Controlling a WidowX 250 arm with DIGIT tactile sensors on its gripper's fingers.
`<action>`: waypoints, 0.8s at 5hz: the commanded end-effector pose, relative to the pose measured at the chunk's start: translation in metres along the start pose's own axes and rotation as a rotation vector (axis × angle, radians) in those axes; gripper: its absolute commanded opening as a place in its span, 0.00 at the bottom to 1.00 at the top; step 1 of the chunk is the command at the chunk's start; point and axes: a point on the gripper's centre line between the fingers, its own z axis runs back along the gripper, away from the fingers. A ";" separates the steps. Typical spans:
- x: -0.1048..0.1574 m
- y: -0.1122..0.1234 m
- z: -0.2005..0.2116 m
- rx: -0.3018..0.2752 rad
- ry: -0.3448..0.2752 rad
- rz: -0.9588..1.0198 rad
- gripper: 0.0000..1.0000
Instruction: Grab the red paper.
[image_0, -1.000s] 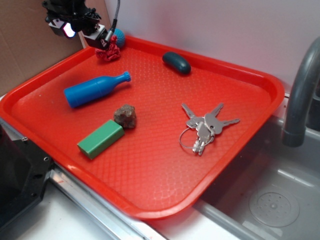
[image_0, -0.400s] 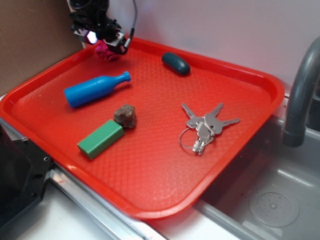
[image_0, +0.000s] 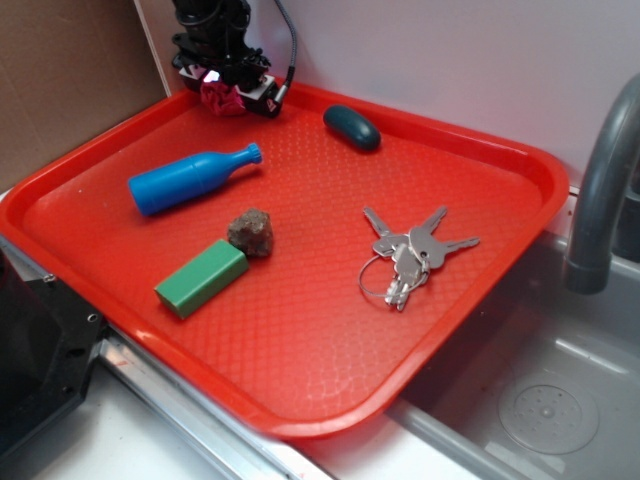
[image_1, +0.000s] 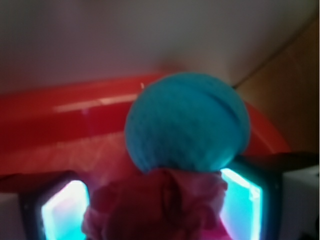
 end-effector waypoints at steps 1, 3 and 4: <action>-0.008 -0.015 0.030 -0.103 0.091 0.015 0.00; -0.041 -0.030 0.070 -0.308 0.341 0.074 0.00; -0.055 -0.030 0.111 -0.379 0.316 0.011 0.00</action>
